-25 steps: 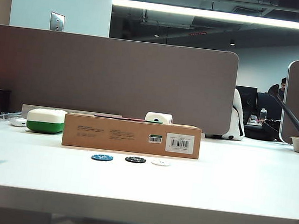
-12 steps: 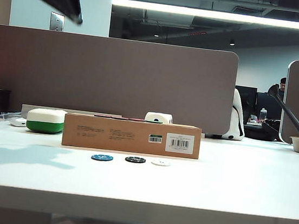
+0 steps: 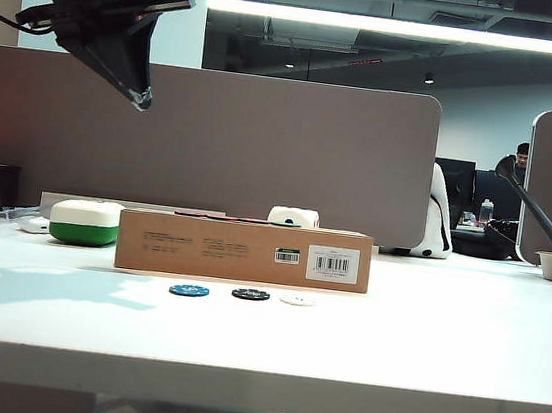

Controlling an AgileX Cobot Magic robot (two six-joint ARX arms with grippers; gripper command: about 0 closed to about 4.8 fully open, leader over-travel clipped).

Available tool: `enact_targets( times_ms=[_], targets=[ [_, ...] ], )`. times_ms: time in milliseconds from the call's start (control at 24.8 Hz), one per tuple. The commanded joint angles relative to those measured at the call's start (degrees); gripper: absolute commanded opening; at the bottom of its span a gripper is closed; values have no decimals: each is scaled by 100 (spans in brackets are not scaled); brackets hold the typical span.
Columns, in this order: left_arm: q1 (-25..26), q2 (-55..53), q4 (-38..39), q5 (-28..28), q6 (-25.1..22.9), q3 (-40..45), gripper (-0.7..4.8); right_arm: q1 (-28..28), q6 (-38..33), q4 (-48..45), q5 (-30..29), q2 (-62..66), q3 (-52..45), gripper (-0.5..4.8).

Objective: Push the chip, whose value equals the sum of all the chip values on the rectangular box, forward next to the box.

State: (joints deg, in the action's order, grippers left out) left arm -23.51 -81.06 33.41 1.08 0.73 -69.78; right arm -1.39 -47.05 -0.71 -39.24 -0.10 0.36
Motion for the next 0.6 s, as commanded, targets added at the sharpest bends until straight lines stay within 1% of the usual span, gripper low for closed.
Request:
enact_targets(
  times_ms=[40, 121, 282, 323, 444, 484, 565, 605],
  targets=[
    [-2, 15, -7, 22, -26, -26, -5, 0, -66, -439, 50, 15, 2, -2],
    [-4, 17, -7, 22, -26, -26, -5, 0, -295, -584, 328, 15, 142, -2],
    [-2, 17, -7, 20, -26, -26, -5, 0, -280, -708, 984, 131, 616, -3],
    [-2, 17, -7, 20, -26, -26, -5, 0, -236, -907, 1016, 444, 855, -3],
    [-2, 17, -7, 20, -26, -26, -5, -116, -149, -1329, 710, 1582, 1309, -4],
    [-2, 17, -7, 22, -26, -26, -5, -205, -13, -1368, 654, 1921, 1443, -4],
    [-2, 17, -9, 20, -26, -26, -5, -511, 627, -1364, 682, 2732, 1781, -4],
    [-2, 17, -7, 22, -26, -26, -5, -892, 1320, -1351, 872, 3530, 2076, -4]
  ],
)
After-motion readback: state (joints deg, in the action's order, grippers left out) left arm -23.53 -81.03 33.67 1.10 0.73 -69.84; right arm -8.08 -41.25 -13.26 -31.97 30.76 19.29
